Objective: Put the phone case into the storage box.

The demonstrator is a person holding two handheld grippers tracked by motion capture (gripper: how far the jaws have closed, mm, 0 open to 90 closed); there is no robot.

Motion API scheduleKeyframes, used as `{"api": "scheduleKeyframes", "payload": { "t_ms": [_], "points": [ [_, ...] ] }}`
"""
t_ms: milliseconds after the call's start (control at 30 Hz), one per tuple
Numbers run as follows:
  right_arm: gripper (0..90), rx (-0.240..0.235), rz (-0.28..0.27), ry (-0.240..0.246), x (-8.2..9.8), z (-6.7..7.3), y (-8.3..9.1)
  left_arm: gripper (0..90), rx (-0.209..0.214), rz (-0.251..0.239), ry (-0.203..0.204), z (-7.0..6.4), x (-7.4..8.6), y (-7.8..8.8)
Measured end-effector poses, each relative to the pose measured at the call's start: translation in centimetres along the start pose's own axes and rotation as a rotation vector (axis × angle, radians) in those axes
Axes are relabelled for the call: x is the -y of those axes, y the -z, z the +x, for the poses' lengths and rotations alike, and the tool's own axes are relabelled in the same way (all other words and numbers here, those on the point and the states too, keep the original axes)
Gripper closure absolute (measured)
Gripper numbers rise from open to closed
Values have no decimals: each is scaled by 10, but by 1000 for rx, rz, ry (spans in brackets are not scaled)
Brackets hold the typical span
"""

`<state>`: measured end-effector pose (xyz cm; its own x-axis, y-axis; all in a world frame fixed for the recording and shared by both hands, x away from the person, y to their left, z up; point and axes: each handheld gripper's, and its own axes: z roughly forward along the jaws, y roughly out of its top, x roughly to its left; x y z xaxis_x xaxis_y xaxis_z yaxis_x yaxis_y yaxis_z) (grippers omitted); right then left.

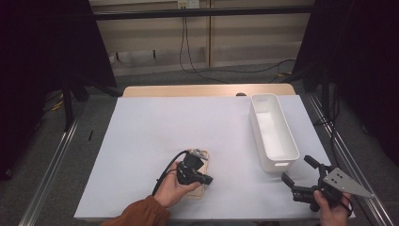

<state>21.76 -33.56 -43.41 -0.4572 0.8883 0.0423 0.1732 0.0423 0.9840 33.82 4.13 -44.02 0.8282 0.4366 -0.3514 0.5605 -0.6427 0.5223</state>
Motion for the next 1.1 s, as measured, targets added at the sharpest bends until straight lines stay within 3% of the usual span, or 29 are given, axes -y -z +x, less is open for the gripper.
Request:
{"api": "scheduleKeyframes", "payload": {
  "t_ms": [333,967,1100],
  "points": [
    [0,-1,0,0,0,0,0,900,-4,-12,14,5,9,8],
    [0,0,0,-1,0,0,0,900,-33,6,-12,10,22,19],
    [0,0,1,1,0,0,0,900,-33,-8,13,13,28,22]
  ]
}}
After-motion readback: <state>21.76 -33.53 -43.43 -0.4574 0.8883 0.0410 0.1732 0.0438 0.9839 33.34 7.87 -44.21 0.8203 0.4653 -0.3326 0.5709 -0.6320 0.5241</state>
